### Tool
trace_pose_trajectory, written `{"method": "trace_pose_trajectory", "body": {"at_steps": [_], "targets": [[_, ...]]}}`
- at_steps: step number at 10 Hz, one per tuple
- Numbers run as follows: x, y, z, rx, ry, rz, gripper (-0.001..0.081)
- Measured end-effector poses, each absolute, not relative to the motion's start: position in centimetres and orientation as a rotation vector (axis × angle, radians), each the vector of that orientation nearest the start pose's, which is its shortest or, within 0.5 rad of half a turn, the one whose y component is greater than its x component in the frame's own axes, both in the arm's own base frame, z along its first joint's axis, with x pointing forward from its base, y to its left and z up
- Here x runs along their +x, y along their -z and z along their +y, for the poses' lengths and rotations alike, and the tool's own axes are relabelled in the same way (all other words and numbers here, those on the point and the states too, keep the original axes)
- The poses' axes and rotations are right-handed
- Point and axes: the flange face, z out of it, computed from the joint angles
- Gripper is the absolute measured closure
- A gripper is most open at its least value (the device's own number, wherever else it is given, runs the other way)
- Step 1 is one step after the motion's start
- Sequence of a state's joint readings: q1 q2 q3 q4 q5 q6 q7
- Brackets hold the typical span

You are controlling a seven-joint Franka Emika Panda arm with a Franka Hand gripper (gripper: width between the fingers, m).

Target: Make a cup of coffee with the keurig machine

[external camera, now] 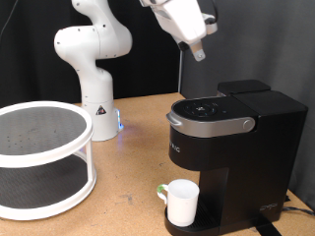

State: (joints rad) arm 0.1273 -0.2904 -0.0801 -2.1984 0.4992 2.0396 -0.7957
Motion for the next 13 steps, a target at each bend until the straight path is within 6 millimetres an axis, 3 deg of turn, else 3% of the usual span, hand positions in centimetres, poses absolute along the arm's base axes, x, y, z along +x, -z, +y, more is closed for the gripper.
{"method": "trace_pose_trajectory", "body": {"at_steps": [6, 13], "targets": [[50.2, -51.9, 7.5, -2.614, 0.369, -0.984, 0.0003], [52.0, -47.4, 7.7, -2.686, 0.301, -1.031, 0.0003]]}}
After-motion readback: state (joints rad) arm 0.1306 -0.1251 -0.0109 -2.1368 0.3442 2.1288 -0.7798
